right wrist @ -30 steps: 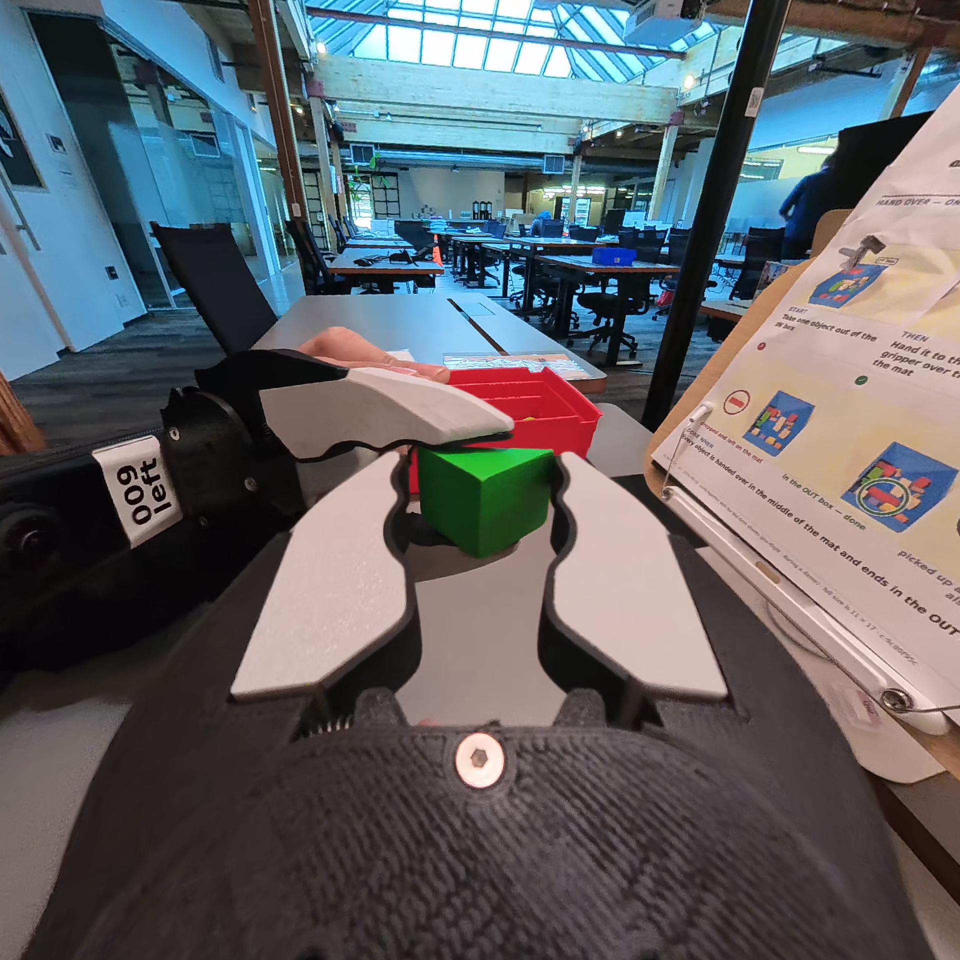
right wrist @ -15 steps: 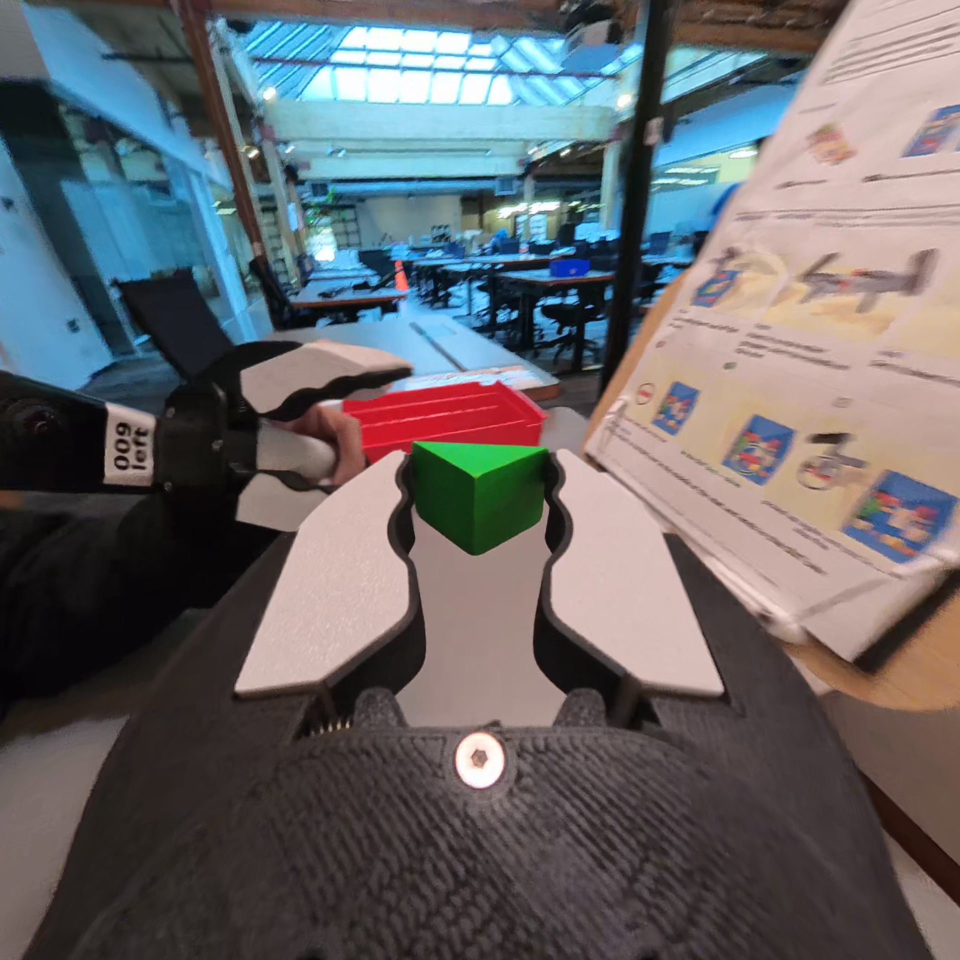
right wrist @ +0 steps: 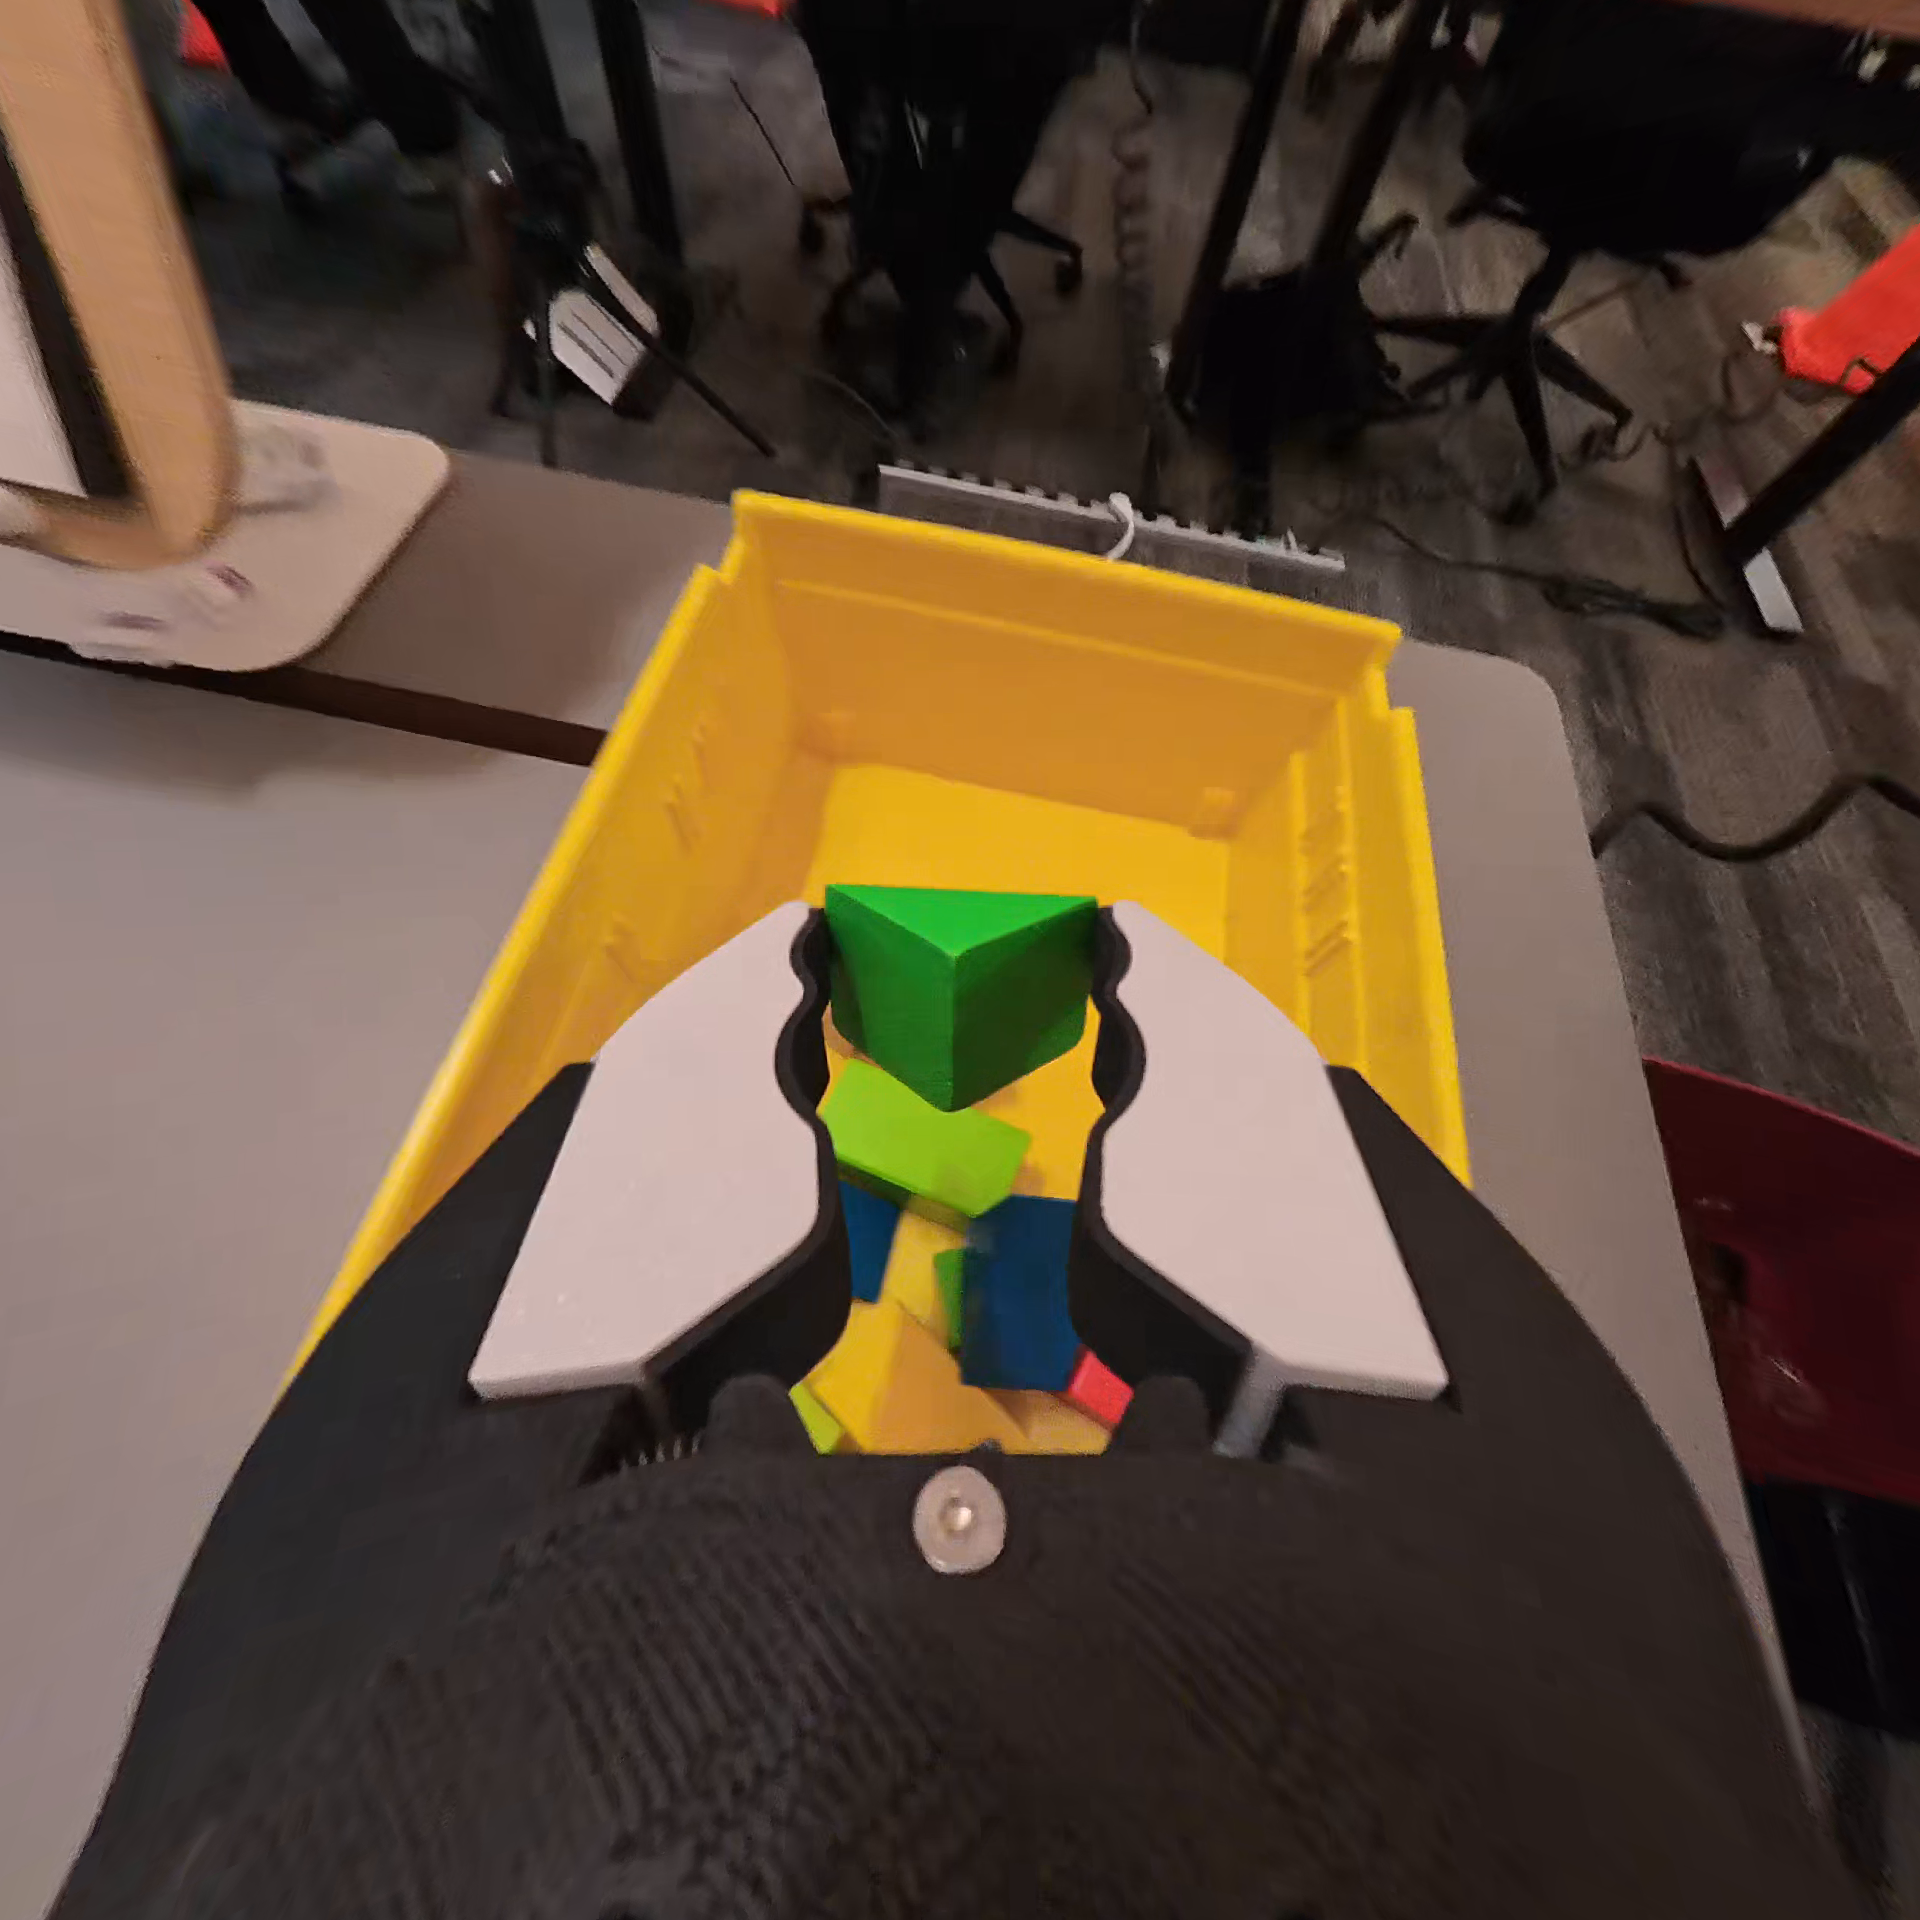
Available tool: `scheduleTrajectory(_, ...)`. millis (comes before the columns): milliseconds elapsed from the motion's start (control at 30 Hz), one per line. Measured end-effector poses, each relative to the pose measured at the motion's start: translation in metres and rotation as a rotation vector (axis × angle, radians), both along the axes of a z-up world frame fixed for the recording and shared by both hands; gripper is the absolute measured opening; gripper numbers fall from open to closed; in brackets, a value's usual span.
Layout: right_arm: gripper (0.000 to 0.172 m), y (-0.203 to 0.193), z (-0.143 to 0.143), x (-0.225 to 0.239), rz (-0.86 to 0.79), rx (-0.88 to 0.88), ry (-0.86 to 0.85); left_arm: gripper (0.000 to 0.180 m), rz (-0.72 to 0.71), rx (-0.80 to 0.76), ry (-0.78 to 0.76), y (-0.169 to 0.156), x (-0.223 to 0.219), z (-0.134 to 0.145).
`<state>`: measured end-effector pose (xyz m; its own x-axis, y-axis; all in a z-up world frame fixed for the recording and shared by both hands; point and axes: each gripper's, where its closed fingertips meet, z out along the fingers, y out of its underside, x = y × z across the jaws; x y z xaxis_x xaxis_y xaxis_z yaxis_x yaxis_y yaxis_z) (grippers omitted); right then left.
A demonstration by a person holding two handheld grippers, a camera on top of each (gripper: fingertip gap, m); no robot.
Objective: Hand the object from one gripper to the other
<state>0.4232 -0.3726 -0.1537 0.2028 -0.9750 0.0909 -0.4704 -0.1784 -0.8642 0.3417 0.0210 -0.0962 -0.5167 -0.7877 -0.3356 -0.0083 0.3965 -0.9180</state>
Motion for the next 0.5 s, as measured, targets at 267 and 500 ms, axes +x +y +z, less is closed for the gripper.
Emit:
scheduleTrajectory(267,0.049,-0.038,-0.060,0.032,-0.071,-0.185,0.288,0.049,-0.076,-0.067,0.075,-0.003,-0.004,-0.006)
scheduleTrajectory(500,0.049,-0.051,-0.093,0.043,-0.045,-0.208,0.457,0.049,-0.076,-0.046,0.146,0.000,0.003,-0.027)
